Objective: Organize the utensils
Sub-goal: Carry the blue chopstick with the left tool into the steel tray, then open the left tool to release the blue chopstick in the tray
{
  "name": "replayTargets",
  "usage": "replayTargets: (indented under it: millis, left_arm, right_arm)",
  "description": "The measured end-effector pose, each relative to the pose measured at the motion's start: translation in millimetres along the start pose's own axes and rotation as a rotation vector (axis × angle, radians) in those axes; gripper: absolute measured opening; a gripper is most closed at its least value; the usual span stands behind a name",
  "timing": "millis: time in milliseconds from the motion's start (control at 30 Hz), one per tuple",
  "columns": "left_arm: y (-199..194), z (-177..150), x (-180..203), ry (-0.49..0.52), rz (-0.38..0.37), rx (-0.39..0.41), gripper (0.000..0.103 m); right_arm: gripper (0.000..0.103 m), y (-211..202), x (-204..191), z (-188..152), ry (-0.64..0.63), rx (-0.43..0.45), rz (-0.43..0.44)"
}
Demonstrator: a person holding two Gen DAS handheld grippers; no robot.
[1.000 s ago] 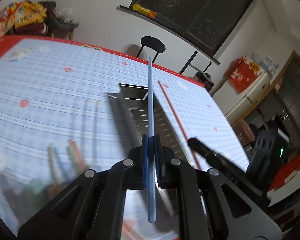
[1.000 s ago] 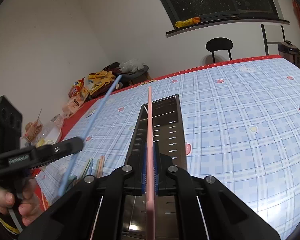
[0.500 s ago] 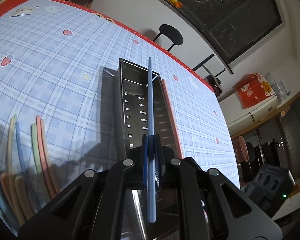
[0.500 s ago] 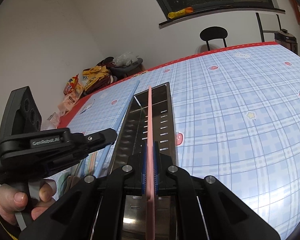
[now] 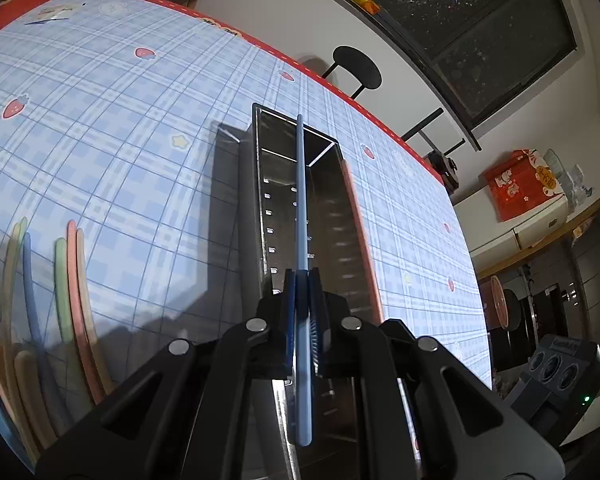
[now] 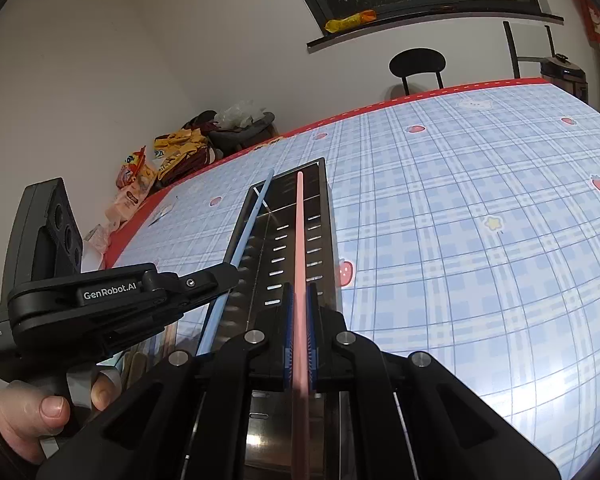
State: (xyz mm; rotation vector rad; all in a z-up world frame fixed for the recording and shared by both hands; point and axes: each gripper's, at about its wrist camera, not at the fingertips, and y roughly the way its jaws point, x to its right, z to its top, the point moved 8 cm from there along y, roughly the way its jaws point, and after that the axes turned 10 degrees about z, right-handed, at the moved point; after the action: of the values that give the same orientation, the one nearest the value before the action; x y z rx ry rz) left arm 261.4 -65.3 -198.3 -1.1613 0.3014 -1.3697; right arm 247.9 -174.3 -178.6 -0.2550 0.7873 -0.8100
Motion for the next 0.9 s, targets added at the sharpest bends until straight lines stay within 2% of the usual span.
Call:
replayTargets:
  millis: [533, 700, 800, 867, 900]
  left_arm:
    - [6.1, -0.4, 0.0, 0.009, 0.005, -0.010, 0.010]
    - [2.4, 2.8, 1.7, 0.021, 0.007, 0.004, 0.012]
    - [-8.8, 8.6, 0.4, 0.051, 0.028, 0.051, 0.022]
    - [-22.9, 14.8, -2.6, 0.082, 0.051, 0.100, 0.034]
    - [-29.9, 17.1, -5.1, 0.101, 0.069, 0.123, 0.039]
  right_arm:
    - [0.007, 2.1, 2.7, 0.2, 0.007, -0.002, 0.000]
    - [0.008, 0.3, 4.0, 0.9, 0.009, 0.007, -0.006]
    - [0.025, -3.6, 2.0, 3.7, -0.001, 0.024, -0.005]
    - [0.042, -6.2, -0.1, 5.3, -0.009, 0.035, -0.001]
    - [0.047, -8.0, -1.4, 5.5, -0.015, 0.039, -0.005]
